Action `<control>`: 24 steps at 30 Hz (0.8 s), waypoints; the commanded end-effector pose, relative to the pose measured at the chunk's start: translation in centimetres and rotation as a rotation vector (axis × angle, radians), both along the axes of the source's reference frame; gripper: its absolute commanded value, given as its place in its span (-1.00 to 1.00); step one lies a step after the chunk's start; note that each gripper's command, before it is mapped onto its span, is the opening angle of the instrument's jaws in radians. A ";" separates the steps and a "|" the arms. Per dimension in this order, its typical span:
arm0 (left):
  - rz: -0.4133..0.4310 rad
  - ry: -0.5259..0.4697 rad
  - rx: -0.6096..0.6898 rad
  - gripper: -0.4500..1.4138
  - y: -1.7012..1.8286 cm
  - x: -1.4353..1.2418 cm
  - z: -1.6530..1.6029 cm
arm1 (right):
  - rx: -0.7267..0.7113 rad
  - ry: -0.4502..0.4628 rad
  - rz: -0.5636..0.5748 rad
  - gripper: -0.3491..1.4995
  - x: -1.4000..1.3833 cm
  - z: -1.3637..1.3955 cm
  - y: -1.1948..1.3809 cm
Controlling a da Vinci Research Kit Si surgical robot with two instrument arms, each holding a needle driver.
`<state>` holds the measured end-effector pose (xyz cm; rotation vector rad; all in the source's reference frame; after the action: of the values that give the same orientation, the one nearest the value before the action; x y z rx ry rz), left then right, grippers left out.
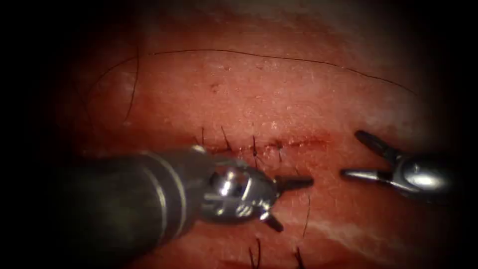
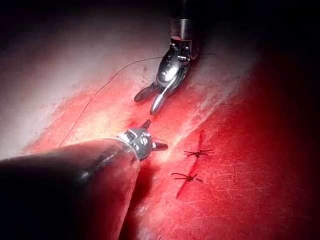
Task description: Wound Closure
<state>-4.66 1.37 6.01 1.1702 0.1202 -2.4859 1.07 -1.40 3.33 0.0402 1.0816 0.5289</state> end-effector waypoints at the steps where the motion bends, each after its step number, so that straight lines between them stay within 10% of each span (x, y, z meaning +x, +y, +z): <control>1: 0.040 0.002 -0.013 -0.30 -0.08 -0.10 0.13 | 0.005 0.000 -0.002 0.98 0.03 0.06 -0.13; 9: 0.244 -0.002 -0.200 -0.40 -0.29 -0.36 0.48 | -0.002 -0.004 -0.003 0.98 0.03 0.07 -0.14; 24: 0.316 0.020 -0.272 -0.31 -0.43 -0.53 1.07 | -0.003 -0.002 -0.003 0.98 0.05 0.08 -0.15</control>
<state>-5.14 0.97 7.03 0.9452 -0.0211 -2.1494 1.11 -1.42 3.36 0.0345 1.0824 0.5219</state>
